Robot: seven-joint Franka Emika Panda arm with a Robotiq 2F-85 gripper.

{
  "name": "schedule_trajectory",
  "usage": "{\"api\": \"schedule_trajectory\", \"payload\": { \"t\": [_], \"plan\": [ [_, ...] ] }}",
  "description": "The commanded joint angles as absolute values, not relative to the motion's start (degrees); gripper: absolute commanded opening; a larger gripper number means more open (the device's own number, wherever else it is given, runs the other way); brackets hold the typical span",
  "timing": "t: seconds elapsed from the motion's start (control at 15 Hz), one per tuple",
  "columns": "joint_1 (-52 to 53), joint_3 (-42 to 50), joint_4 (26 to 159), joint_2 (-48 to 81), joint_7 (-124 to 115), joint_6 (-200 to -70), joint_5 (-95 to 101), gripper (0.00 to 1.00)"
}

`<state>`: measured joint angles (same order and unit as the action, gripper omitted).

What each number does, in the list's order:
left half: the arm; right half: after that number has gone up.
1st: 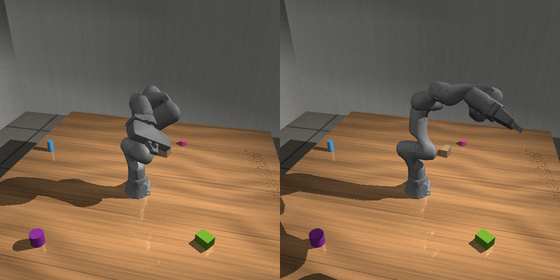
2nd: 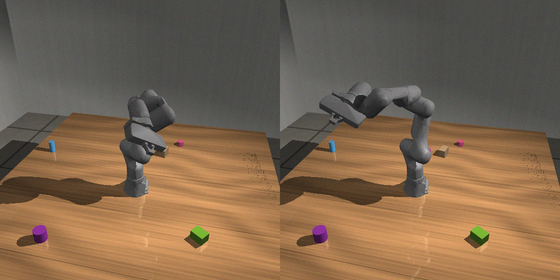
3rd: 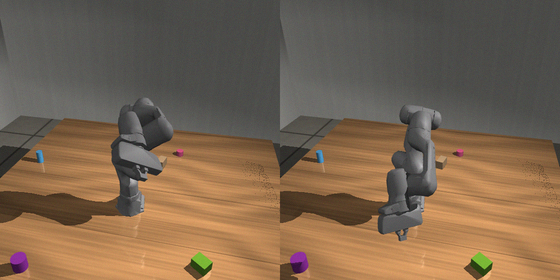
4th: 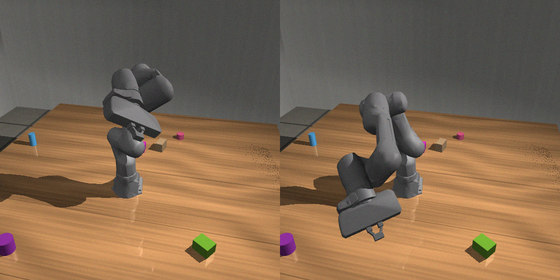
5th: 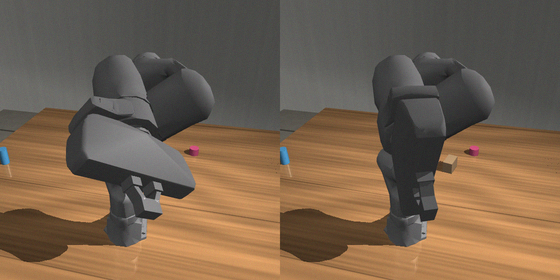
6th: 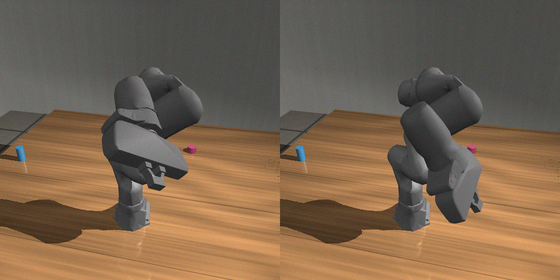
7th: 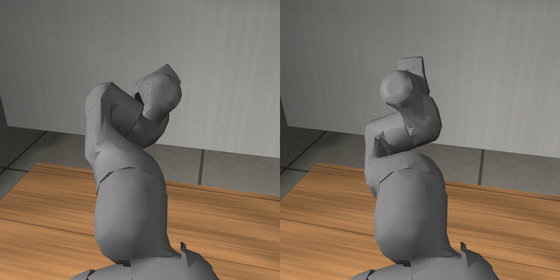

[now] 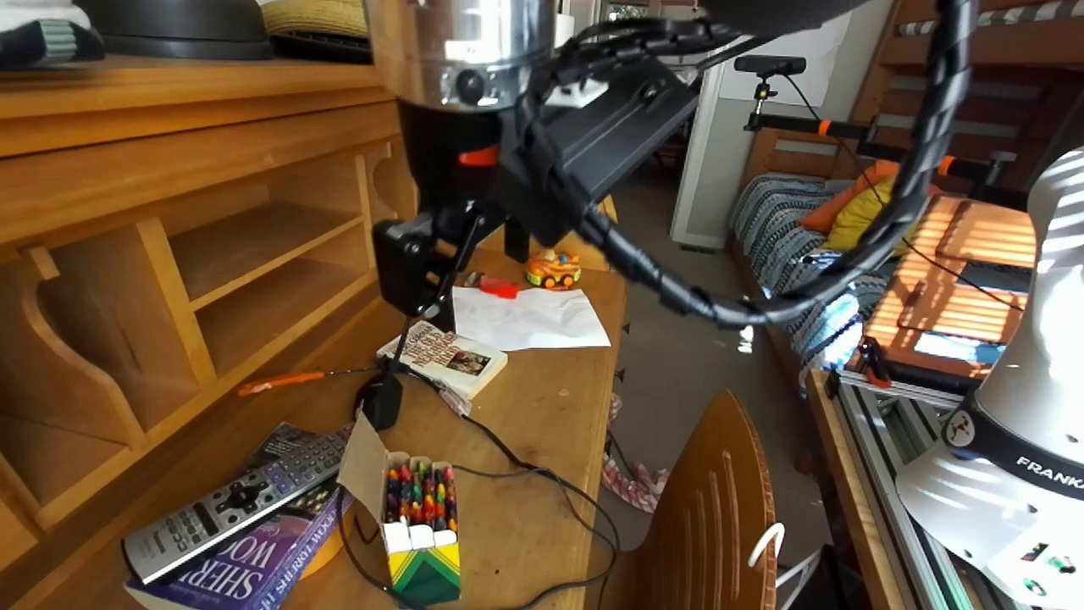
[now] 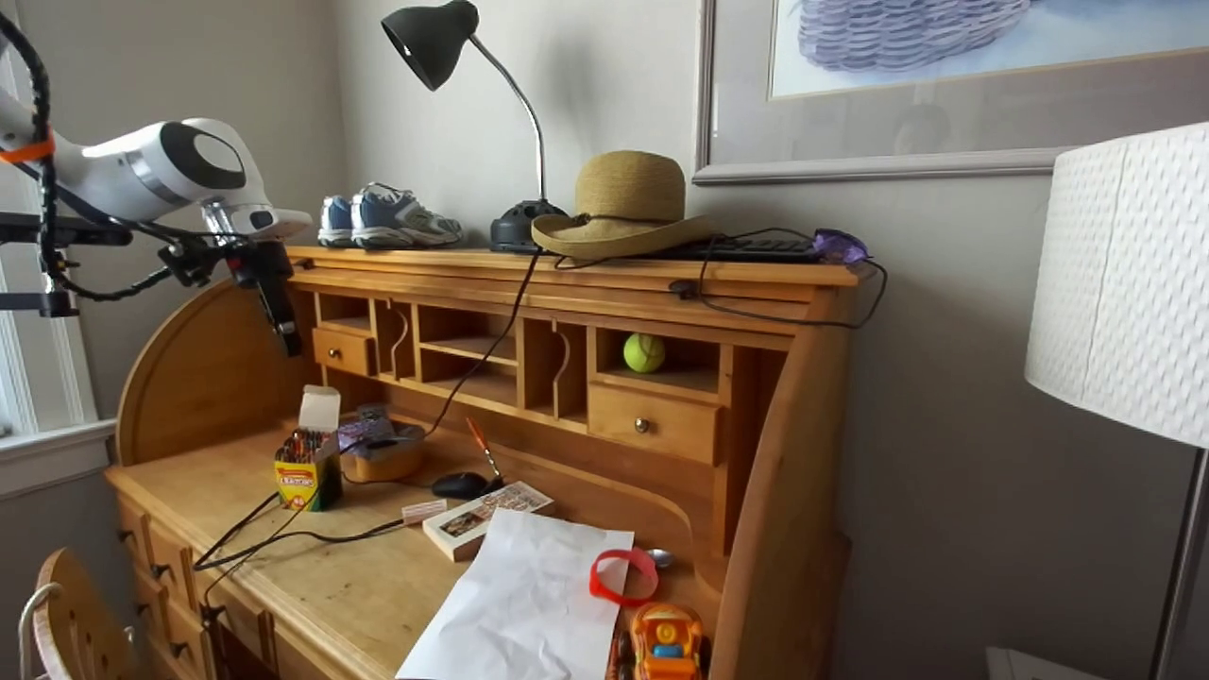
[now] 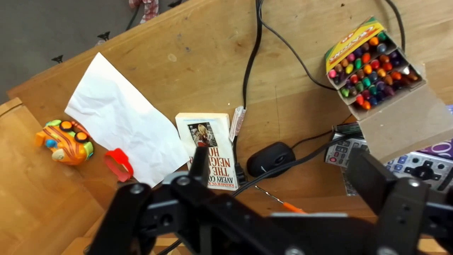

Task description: Put the box of crayons on top of the dresser

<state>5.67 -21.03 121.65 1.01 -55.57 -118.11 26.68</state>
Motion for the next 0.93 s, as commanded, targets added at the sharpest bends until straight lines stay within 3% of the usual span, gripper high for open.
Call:
{"api": "schedule_trajectory", "payload": {
  "t": [0.0,0.33,0.87],
  "plan": [
    [9.9,-17.5,119.8,3.5,-56.6,-116.6,28.5,1.0],
    [11.4,-15.9,118.6,4.8,-56.8,-116.4,28.8,1.0],
    [12.5,-12.8,138.6,0.5,-80.0,-148.2,29.6,1.0]
  ]
}}
